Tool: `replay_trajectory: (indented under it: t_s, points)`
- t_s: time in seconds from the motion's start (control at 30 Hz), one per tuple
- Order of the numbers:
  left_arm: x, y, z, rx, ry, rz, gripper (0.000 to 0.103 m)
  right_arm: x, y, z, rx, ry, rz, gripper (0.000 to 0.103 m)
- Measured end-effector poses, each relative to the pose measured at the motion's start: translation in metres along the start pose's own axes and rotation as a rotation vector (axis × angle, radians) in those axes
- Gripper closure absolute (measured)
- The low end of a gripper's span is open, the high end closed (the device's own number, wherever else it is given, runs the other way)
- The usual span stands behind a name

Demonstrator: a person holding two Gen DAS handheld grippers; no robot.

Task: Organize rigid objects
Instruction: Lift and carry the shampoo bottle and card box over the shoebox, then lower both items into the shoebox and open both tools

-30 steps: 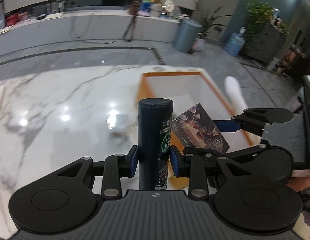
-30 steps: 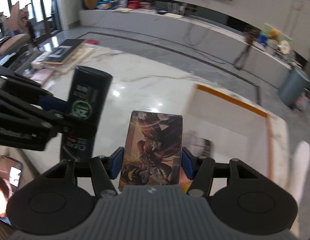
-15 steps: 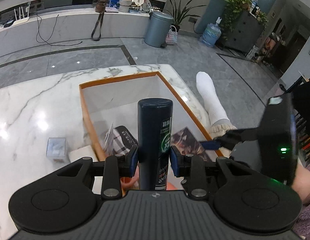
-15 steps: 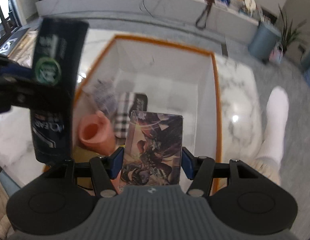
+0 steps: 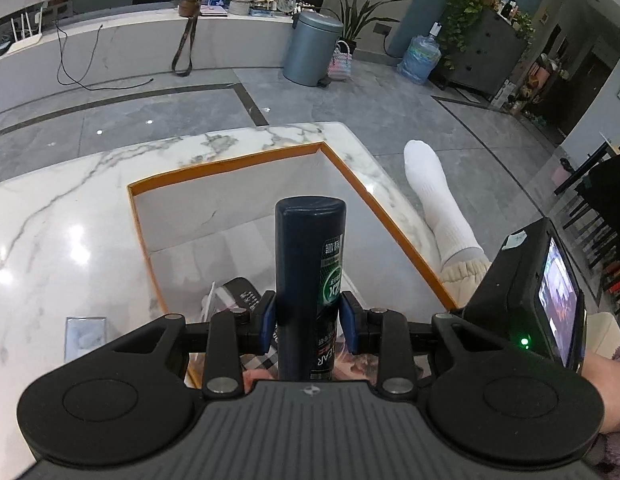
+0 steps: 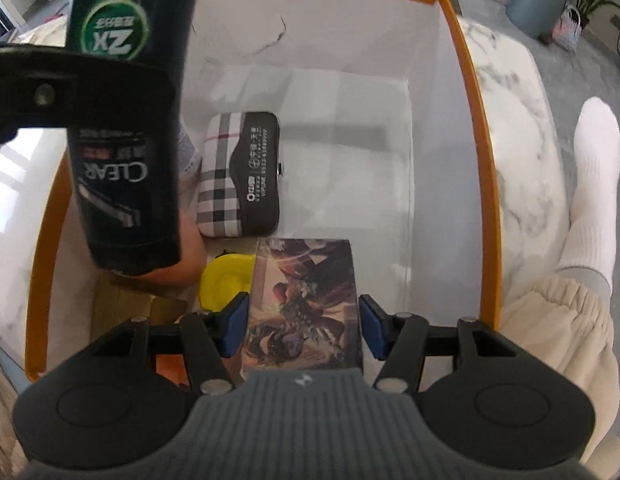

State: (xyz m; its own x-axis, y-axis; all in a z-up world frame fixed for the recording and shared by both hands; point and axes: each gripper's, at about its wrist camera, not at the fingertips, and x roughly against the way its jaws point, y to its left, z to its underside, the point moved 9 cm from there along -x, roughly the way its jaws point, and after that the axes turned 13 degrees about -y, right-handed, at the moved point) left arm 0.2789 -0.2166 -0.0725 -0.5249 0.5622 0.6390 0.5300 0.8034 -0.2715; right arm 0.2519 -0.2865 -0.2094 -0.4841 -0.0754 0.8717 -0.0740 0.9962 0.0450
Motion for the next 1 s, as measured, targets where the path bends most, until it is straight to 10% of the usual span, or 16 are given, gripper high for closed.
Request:
replay_trajectory:
  t_s: [0.33,0.7,1.0]
  points:
    - [-0.001,0.002,0.005,0.035,0.011,0.029,0.066,0.004,-0.010,0.001,-0.016,0.032,-0.001,0.053]
    - [-0.016,-0.026,0.010,0.102,0.029,0.063,0.066,0.089,-0.056,-0.021,-0.026,-0.400,0.194,0.065]
    - [-0.059,-0.049,0.028,0.213,0.108,0.056,0.066,0.087,-0.091,0.010,-0.245,-0.433,0.177,0.064]
